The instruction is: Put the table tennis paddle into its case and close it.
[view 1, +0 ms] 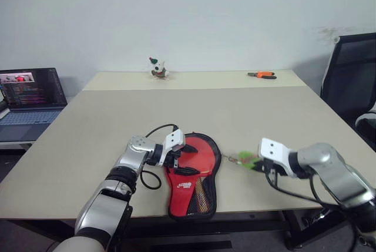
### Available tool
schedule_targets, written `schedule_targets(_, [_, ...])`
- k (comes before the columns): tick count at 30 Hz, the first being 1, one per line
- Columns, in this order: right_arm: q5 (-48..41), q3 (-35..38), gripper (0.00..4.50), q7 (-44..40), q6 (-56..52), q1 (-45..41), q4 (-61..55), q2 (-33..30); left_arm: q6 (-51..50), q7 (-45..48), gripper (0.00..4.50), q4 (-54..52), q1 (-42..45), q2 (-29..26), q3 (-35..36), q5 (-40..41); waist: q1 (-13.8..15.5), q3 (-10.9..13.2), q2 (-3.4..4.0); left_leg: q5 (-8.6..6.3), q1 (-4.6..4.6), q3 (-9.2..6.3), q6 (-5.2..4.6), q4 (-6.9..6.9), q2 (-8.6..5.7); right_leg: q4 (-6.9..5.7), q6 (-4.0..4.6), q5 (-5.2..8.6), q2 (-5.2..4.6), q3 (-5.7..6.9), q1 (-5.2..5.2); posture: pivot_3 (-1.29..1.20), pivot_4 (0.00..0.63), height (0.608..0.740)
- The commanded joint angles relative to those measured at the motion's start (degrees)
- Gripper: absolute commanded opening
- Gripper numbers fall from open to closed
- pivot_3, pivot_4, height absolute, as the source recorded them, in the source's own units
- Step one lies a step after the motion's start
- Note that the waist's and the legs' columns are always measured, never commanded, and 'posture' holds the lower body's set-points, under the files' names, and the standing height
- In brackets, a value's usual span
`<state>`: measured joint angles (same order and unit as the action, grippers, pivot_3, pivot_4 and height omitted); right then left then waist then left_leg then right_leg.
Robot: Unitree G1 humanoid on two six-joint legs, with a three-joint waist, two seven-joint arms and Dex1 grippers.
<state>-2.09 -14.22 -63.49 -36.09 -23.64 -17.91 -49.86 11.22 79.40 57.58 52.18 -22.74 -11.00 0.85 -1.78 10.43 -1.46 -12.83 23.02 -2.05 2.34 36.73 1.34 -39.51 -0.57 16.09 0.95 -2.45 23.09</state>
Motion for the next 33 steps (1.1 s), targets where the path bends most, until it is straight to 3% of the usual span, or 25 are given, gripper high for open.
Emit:
schedule_targets(1, [-5.4, 2.7, 0.03, -3.3, -6.0, 4.5, -11.1, -4.0, 0.2, -0.1, 4.5, 2.9, -1.9, -0.3, -3.0, -4.1, 0.0, 0.0, 0.02, -0.01, -0.01, 0.0, -0.01, 0.0, 0.01, 0.05, 0.0, 0.0, 0.0, 0.0, -0.03, 0.0, 0.15, 0.74])
schedule_targets(11, [-17.8, 3.2, 0.03, -3.1, -15.3, 15.0, -27.6, -7.3, 0.3, -0.8, 4.5, 3.9, -1.8, 0.7, -3.4, -4.2, 0.9, -0.1, 0.07, -0.16, -0.19, -0.41, -0.06, 0.0, 0.01, 0.68, -0.29, 0.14, -0.2, 0.27, -0.77, 0.0, 0.15, 0.74])
schedule_targets(20, [-15.7, -2.3, 0.03, 2.4, -13.9, 10.3, -22.0, -1.9, 0.2, -2.0, 4.5, 4.7, -1.5, 1.1, -3.1, -4.2, 1.0, -0.2, 0.02, -0.3, -0.25, -0.33, -0.2, 0.09, 0.0, 0.73, -0.34, 0.17, -0.2, 0.26, -0.82, 0.0, 0.15, 0.74])
schedule_targets(24, [-17.6, -0.8, 0.03, 5.1, -17.3, 6.6, -19.2, 1.5, 0.1, -3.1, 4.5, 4.6, -1.2, 1.2, -2.3, -3.5, 0.8, -0.3, 0.0, -0.3, -0.34, -0.32, -0.2, 0.14, 0.01, 0.66, -0.34, 0.17, -0.17, 0.25, -0.88, 0.0, 0.15, 0.74])
schedule_targets(28, [-21.1, 2.3, 0.98, 5.3, -20.9, 1.6, -16.6, 2.9, -0.4, -4.4, 4.5, 3.2, -1.0, 0.7, -0.1, -1.7, 0.4, -0.3, -0.01, -0.3, -0.37, -0.3, -0.2, 0.17, 0.1, 0.59, -0.37, 0.16, -0.18, 0.21, -0.88, 0.0, 0.15, 0.74])
schedule_targets(33, [-27.1, 7.4, 2.71, 6.1, -26.7, -5.9, -11.0, 5.3, -4.1, -5.1, 4.5, -3.5, -2.5, -1.3, 4.9, 2.7, -0.1, -0.2, -0.05, -0.3, -0.29, -0.3, -0.2, 0.15, 0.14, 0.57, -0.36, 0.15, -0.16, 0.2, -0.78, 0.0, 0.15, 0.74])
